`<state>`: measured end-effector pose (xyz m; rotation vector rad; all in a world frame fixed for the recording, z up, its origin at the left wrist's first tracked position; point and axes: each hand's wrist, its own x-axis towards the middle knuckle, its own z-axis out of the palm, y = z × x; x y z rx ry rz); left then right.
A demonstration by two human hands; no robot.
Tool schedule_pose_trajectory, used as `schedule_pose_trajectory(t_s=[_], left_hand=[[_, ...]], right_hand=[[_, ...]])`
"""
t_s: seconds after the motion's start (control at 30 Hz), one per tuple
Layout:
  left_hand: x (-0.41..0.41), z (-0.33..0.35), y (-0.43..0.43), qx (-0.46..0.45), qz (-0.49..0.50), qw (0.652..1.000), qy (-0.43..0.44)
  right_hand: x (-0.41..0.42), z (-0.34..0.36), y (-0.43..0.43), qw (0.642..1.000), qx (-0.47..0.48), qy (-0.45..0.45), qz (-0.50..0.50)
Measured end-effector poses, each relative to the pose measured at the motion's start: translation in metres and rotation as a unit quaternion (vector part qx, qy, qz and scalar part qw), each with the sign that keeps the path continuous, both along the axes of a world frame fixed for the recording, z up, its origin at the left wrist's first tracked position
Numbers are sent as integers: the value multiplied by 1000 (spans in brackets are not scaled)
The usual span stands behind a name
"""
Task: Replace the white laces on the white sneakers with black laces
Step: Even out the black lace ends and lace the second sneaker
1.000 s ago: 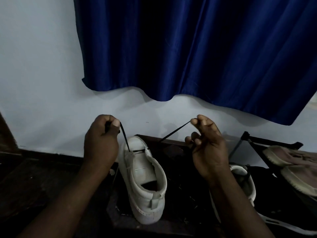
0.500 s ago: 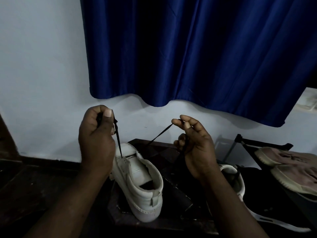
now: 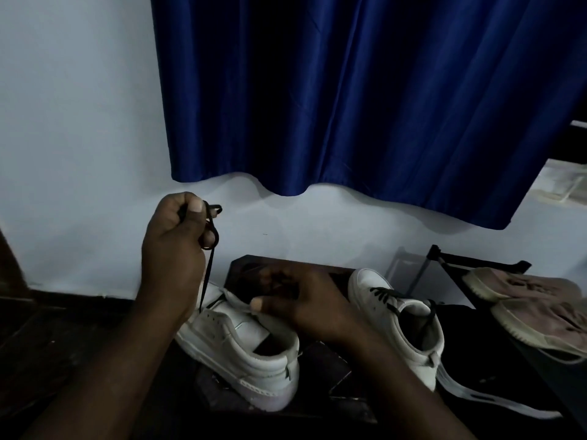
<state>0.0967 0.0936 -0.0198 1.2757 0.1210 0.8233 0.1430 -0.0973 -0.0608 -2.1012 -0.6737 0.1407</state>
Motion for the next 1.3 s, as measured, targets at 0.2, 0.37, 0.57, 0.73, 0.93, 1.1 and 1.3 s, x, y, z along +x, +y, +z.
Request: schedule_pose_trajectory(t_s=[0.2, 0.37, 0.57, 0.73, 0.93, 1.1, 1.3], left_hand=[[-5, -4, -5, 3, -60, 998, 34], [-4, -2, -11, 2, -84, 996, 17], [-4, -4, -13, -1, -94, 995, -12], [-1, 1, -11, -6, -100, 994, -49], [8, -28, -15, 151, -92, 973, 151], [12, -39, -25, 228, -85, 951, 190], [15, -35, -30, 206, -33, 967, 150]], right_hand=[[-10, 4, 9, 987, -128, -60, 72], [-6, 3, 6, 978, -148, -138, -51], [5, 8, -22, 951, -230, -122, -167], [4, 7, -29, 957, -206, -88, -184], [-1, 32, -35, 955, 227, 100, -163], [1, 45, -35, 953, 278, 26, -121], [-5, 69, -40, 933, 344, -48, -94]])
